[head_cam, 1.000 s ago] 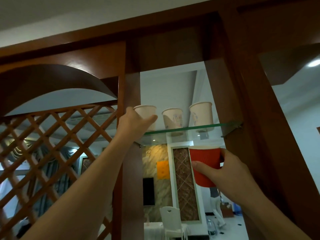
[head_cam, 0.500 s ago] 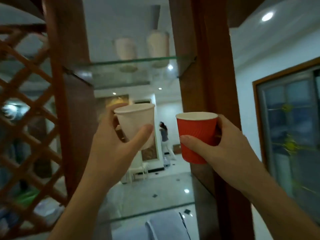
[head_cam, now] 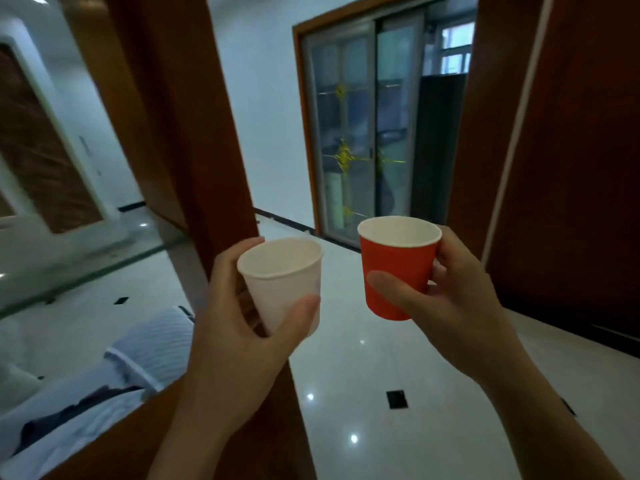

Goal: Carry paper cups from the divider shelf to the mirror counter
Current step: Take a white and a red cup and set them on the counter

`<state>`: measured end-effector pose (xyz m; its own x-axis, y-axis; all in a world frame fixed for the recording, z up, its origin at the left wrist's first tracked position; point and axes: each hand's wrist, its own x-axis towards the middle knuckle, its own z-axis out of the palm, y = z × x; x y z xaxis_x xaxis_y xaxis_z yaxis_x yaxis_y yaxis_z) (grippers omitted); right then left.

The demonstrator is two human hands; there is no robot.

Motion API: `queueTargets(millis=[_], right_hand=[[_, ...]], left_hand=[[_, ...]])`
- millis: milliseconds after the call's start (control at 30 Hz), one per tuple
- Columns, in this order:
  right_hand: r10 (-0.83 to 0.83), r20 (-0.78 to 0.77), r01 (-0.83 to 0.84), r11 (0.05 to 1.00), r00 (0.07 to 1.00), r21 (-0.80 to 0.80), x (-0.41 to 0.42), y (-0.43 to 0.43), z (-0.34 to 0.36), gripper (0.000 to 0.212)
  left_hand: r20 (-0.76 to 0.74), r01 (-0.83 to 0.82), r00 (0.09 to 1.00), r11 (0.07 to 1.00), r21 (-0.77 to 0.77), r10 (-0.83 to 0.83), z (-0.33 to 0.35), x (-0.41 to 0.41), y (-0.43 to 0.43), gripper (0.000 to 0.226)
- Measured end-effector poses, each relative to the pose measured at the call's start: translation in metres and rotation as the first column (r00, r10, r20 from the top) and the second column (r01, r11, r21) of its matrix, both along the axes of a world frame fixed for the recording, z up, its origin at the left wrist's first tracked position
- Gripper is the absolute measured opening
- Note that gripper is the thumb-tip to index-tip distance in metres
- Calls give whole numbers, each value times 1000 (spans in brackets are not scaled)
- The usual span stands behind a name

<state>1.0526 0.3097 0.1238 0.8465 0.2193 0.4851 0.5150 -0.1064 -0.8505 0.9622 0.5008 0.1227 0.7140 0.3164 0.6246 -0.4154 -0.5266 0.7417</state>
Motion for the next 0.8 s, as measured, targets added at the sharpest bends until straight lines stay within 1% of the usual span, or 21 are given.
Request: queueTargets(millis=[133,233,300,400,533,633,733,800], right_hand=[[-199,-89,195,979,976,-53,-6,-60,-35,86],[-312,-135,304,950,940,-74,-12,-105,-58,82],[-376,-160,367,927,913,-80,-18,-133,-70,77],[-485,-181,477,874,856,-87,-26,-174,-84,71],[-634,-191,624,772,749,-118,-45,-215,-96,79],[-718,-198,707,694,667,-134,-66,-236,-99,83],[-815,-221,805,572,535,-157,-89,-246,-106,85],[-867,-232,863,480,440,-156,-107,-246,-114,82]], left_hand=[[-78,156,985,988,-18,-156,-34,33,-49,68],[-153,266,949,960,-83,-276,-56,50,-91,74],[-193,310,927,946,-95,-323,-67,59,-119,77],[-238,386,885,916,-107,-401,-83,73,-163,73],[-288,486,821,868,-98,-493,-102,91,-211,70],[-268,612,745,786,-90,-611,-111,99,-237,68],[-247,737,635,669,-90,-732,-120,103,-258,69],[-243,804,558,590,-80,-793,-127,102,-269,70]])
